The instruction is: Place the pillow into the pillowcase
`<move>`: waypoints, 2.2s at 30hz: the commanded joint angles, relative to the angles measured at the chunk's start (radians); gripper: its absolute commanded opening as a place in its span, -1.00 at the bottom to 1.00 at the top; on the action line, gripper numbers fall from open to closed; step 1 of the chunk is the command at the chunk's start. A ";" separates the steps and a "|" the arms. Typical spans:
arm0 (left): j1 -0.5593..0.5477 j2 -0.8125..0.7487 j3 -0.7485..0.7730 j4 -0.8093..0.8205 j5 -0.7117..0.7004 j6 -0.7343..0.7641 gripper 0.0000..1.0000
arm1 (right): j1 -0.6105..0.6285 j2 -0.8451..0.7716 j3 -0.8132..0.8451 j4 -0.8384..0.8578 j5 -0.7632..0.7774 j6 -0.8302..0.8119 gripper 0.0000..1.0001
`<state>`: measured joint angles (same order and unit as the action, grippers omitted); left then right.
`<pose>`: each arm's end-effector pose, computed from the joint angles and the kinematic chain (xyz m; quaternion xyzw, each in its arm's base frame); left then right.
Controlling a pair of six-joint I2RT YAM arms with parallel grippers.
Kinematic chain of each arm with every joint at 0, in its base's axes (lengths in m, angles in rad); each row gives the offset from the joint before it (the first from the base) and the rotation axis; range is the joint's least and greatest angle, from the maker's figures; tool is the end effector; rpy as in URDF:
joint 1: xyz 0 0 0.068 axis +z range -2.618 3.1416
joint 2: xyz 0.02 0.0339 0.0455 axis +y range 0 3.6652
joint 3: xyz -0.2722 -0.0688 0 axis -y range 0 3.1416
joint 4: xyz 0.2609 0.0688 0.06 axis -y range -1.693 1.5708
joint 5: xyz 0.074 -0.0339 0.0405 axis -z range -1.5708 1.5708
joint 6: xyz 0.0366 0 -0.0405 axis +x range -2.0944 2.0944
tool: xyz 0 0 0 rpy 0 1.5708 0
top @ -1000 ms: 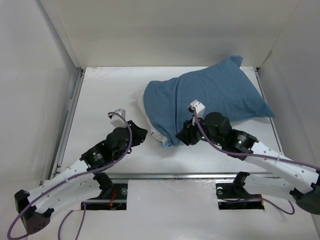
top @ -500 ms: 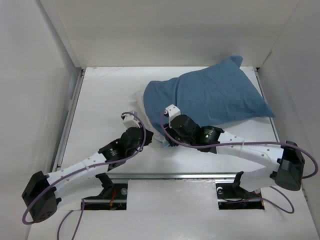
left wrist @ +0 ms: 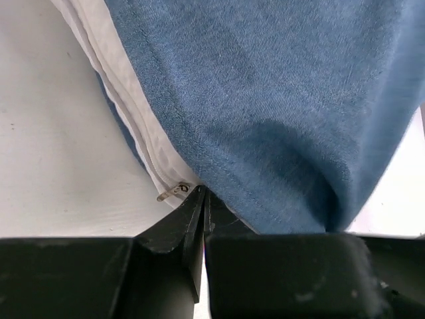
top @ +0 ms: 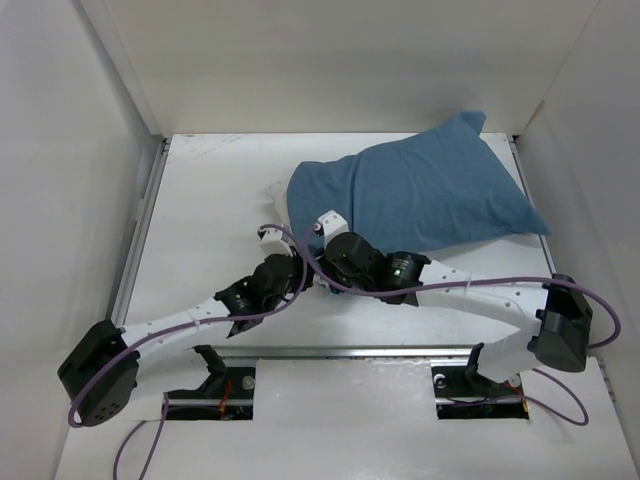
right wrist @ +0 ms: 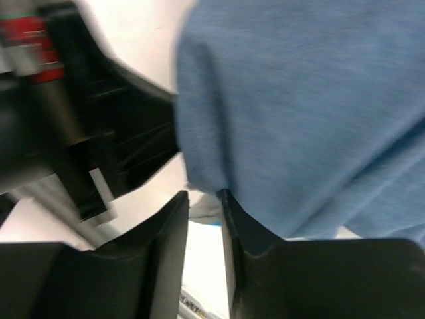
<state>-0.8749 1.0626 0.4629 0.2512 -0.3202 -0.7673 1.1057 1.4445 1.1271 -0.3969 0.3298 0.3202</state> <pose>0.1621 -0.1760 0.2164 -0.0479 0.8123 -0.3256 0.4816 0.1606 0.2935 0.2879 -0.2805 0.8551 0.1550 0.4075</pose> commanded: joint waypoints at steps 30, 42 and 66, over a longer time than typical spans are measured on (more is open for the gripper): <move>0.004 0.143 0.005 0.301 0.110 0.063 -1.00 | 0.039 -0.044 0.080 0.179 -0.627 -0.018 -1.00; 0.004 -0.021 0.079 -0.215 -0.063 -0.125 -0.48 | 0.039 -0.062 0.001 0.253 -0.880 -0.081 -0.98; 0.034 -0.368 0.246 -0.748 -0.499 -0.400 0.61 | 0.200 -0.114 0.023 0.029 -0.496 -0.215 0.51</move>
<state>-0.8486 0.6415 0.6441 -0.5968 -0.7448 -1.2320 1.3170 1.5017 1.0832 -0.3843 -0.2771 0.0635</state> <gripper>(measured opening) 0.797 0.710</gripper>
